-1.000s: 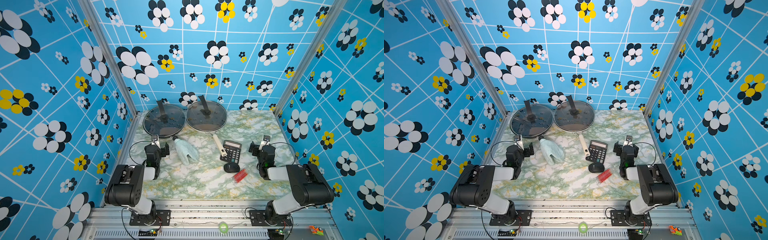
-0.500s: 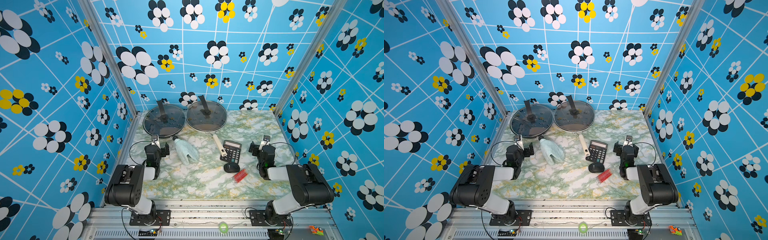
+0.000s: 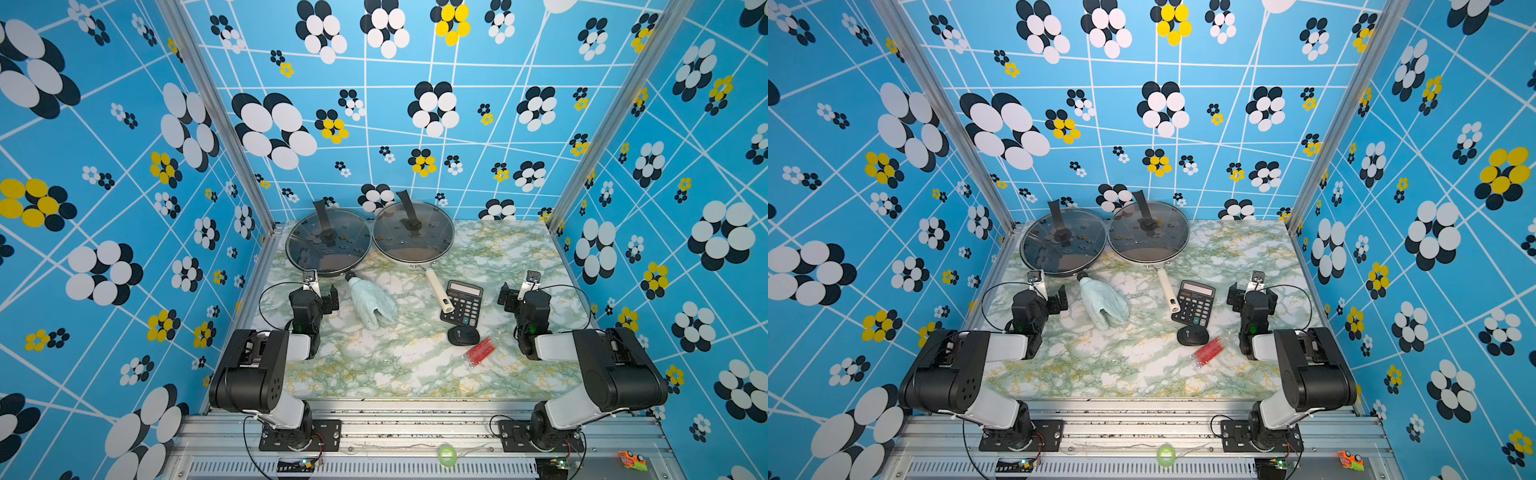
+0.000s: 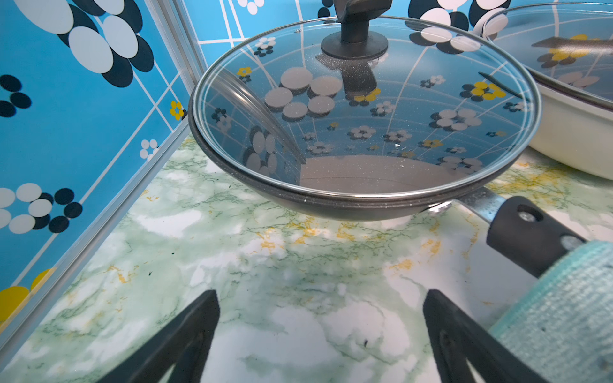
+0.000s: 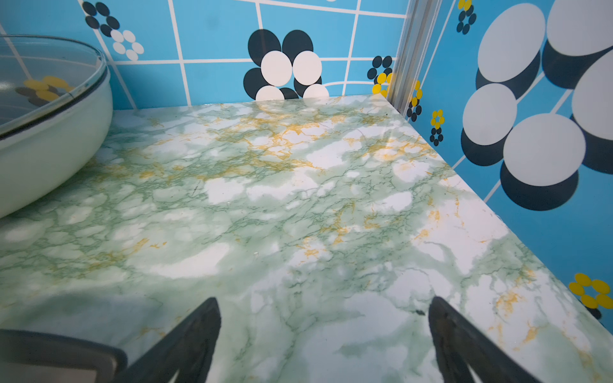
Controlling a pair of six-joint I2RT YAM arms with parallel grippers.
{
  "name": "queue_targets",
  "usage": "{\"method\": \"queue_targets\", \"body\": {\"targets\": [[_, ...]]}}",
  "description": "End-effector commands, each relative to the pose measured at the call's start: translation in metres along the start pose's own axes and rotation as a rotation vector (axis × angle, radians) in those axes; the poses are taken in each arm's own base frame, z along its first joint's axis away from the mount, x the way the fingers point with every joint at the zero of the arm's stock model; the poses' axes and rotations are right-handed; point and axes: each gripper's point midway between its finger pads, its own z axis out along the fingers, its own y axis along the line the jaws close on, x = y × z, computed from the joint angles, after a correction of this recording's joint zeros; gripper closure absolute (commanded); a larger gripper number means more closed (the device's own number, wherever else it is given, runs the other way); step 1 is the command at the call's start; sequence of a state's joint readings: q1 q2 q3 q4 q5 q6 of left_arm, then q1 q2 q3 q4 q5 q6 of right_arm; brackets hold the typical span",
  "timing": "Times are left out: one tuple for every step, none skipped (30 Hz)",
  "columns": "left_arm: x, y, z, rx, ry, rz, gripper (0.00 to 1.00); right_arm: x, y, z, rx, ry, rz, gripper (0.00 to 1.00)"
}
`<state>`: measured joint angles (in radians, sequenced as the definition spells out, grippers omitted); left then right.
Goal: Wipe the pot lid with a cloth
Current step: Reset both arms
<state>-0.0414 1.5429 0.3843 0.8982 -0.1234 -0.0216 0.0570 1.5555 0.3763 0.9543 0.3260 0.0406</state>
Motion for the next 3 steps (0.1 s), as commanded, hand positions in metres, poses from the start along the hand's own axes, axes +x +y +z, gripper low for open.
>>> {"method": "queue_targets", "body": {"targets": [[-0.0021,-0.0029,0.0004,0.015,-0.01,0.01,0.01,0.0031,-0.0005,0.0,-0.005,0.0,0.0,0.01],[-0.0023,-0.0029,-0.0001,0.015,-0.013,0.011,0.01,0.0039,-0.0006,-0.0002,-0.005,0.002,0.0,0.01],[-0.0029,-0.003,-0.0005,0.016,-0.016,0.011,0.01,0.0027,-0.0005,-0.0001,-0.005,-0.001,0.0,0.01]]}}
